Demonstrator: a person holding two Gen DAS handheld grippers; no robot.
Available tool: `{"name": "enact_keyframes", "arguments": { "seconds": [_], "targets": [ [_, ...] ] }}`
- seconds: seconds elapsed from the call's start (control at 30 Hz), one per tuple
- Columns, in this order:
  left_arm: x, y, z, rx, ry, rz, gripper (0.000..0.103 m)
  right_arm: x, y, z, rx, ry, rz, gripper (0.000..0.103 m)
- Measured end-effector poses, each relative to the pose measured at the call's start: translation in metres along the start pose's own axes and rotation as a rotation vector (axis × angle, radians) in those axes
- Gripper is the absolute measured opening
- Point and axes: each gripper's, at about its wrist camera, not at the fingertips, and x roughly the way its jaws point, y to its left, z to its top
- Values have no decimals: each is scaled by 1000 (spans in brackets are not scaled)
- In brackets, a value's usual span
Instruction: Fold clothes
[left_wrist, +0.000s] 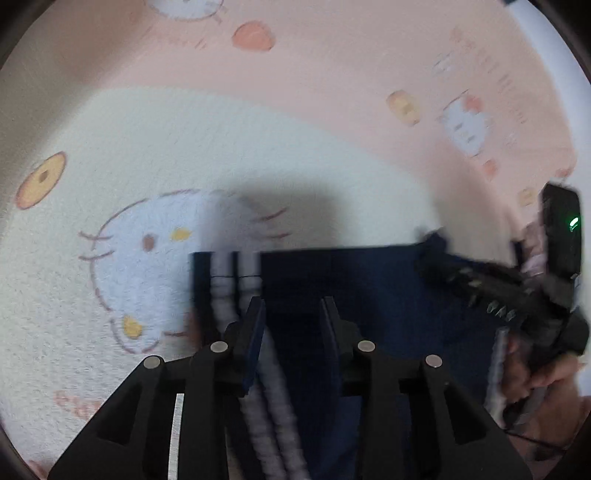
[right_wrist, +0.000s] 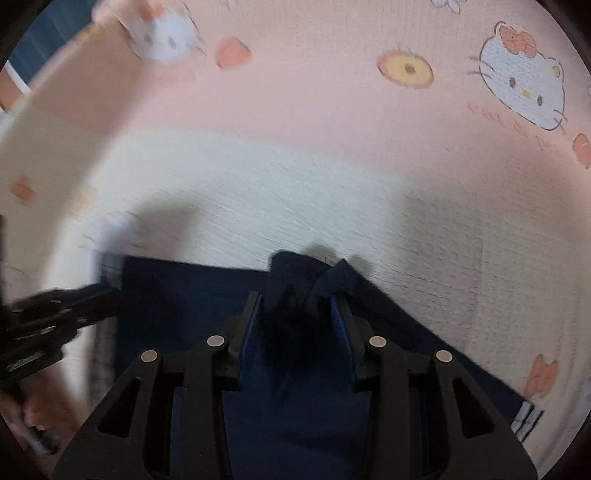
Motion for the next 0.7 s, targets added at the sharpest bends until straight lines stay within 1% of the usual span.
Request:
{"name": "enact_keyframes", "arguments": {
  "seconds": [0.07,0.13,0.2,0.23,0.27,0.3,0.4,0.43,0.5,0.53,0.6,0.67,0.7],
  "targets": [
    [-4,6,1,-43,-14,15,32,-2,-8,3,38,-30,25,37],
    [-14,14,3,-89,-41,-3,32,-8,-17,7,88,-58,31,37],
    [-22,9,3,-93,-63,-55,33,-19,-24,8,135,-94,46,37],
    [-25,4,3,-92,-74,-84,35,-27,-20,6,133,-100,66,37],
    [-30,-5,1,-70,-77,-113,37,-34,-16,4,132,-107,86,37],
    [-32,-15,-4,-37,-66,-120,37,-42,-13,2,131,-113,105,37],
    [-31,-39,-21,49,-17,-107,37,-71,0,-22,119,-95,87,37],
    [-30,-46,-28,64,5,-109,37,-80,-3,-34,121,-80,82,37],
    [-28,-56,-42,84,52,-107,37,-89,3,-68,132,-32,72,37],
    [-29,-60,-52,107,75,-83,37,-93,4,-88,135,-12,54,37],
    [-27,-69,-64,143,99,-3,37,-93,1,-118,161,24,10,37],
    [-40,-79,-78,166,79,42,37,-93,-3,-148,187,61,-34,37],
    [-49,-83,-86,177,65,61,37,-99,-6,-159,215,59,-39,37]
  ]
}}
